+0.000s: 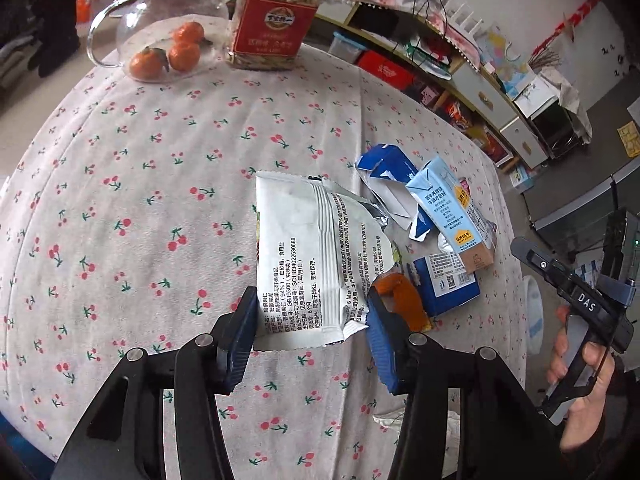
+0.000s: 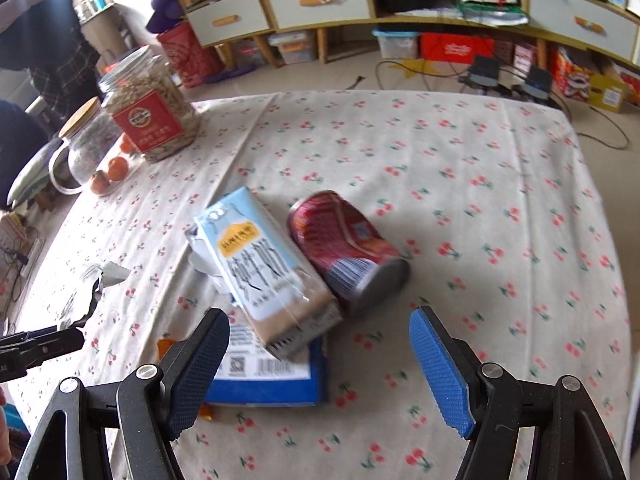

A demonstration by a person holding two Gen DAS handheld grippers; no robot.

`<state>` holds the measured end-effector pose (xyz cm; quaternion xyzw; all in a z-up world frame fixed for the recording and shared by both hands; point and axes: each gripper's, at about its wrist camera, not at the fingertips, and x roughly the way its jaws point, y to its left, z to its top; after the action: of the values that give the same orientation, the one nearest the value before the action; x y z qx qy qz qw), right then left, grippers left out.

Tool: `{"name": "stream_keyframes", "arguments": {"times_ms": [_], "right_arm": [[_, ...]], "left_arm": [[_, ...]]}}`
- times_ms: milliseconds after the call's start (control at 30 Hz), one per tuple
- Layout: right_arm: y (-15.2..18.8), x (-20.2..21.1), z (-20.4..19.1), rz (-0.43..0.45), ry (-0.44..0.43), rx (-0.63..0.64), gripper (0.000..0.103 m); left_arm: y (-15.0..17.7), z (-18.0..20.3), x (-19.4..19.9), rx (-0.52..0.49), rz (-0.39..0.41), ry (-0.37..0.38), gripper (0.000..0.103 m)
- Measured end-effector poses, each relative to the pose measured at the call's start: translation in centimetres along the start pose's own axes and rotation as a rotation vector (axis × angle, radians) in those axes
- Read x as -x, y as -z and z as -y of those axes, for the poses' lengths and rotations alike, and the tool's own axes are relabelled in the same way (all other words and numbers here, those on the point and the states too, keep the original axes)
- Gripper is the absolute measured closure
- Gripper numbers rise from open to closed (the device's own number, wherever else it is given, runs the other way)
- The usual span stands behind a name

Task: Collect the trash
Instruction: 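Grasp the milk carton with the right tool while the left tool holds the wrapper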

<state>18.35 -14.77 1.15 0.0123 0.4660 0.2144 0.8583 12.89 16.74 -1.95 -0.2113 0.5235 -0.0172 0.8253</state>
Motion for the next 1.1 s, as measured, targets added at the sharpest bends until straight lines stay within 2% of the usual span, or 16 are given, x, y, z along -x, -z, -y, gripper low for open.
{"name": "stream_keyframes", "arguments": {"times_ms": [167, 333, 400, 467, 500, 667, 1100], "right_arm": [[-0.6, -2.8, -2.4, -0.004, 0.017, 0.126, 0.024], [-0.3, -5.3, -3.3, -0.035, 0.066, 0.183, 0.025], [-0.1, -5.7, -3.5, -0.043, 0.066, 0.196, 0.028], [0.2, -5.8, -3.6, -0.051, 0.065, 0.209, 0.04], [0.3, -5.9, -3.6, -0.054, 0.066, 0.215, 0.041], [0.2, -4.9, -3.8, -0.031, 0.044, 0.196, 0.047], [1.1, 1.5, -4.0, 0.096, -0.048, 0.141, 0.05]], "left_arm": [[0.1, -1.1, 0.3, 0.024, 0.0, 0.005, 0.049], [0.2, -1.1, 0.3, 0.029, -0.007, 0.011, 0.049], [0.1, -0.9, 0.2, 0.032, -0.011, 0.012, 0.049], [0.1, -0.7, 0.1, 0.034, -0.012, 0.014, 0.049], [0.0, -0.7, 0.1, 0.034, -0.011, 0.015, 0.049], [0.0, -0.7, 0.2, 0.033, -0.006, 0.021, 0.049], [0.2, 1.6, 0.6, -0.002, 0.012, 0.048, 0.049]]}}
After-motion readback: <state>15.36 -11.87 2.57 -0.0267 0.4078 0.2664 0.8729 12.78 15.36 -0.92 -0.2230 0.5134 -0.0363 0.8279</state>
